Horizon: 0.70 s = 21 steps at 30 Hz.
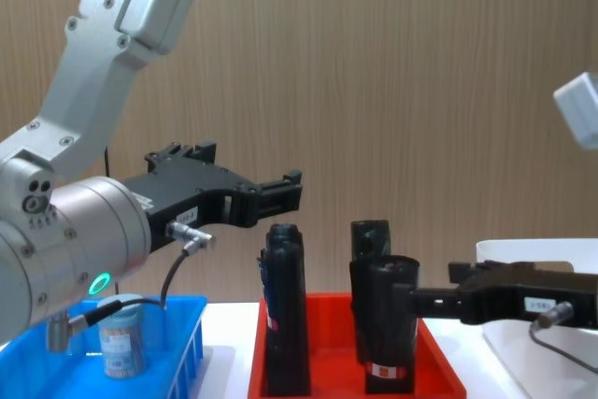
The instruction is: Pick the cotton swabs from the blue box and place them into the white box.
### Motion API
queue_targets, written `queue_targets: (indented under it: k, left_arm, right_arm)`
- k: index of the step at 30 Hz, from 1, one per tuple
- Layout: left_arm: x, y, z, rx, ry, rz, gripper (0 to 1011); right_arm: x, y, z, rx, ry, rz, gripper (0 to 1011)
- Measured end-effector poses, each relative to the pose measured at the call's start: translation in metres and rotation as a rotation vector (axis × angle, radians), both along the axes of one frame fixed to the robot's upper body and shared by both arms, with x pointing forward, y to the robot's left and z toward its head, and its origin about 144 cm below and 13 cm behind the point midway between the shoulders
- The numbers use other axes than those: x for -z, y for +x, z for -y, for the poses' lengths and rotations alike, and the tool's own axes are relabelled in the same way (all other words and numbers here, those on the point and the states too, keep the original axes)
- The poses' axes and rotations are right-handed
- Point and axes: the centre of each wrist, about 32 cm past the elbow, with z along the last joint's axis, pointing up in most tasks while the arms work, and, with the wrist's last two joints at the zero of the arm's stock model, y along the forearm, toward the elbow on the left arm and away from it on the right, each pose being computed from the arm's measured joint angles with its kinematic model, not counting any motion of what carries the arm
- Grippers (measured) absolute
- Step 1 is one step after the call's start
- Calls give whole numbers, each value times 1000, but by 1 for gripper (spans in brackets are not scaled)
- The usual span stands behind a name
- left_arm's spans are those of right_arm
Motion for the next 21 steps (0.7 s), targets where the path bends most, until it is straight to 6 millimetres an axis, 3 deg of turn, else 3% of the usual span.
queue_targets:
  k: [21]
  left_arm:
    - [0, 0, 0, 0, 0, 0, 1004]
  right_arm:
    - [4, 29, -23, -17, -20, -56, 970]
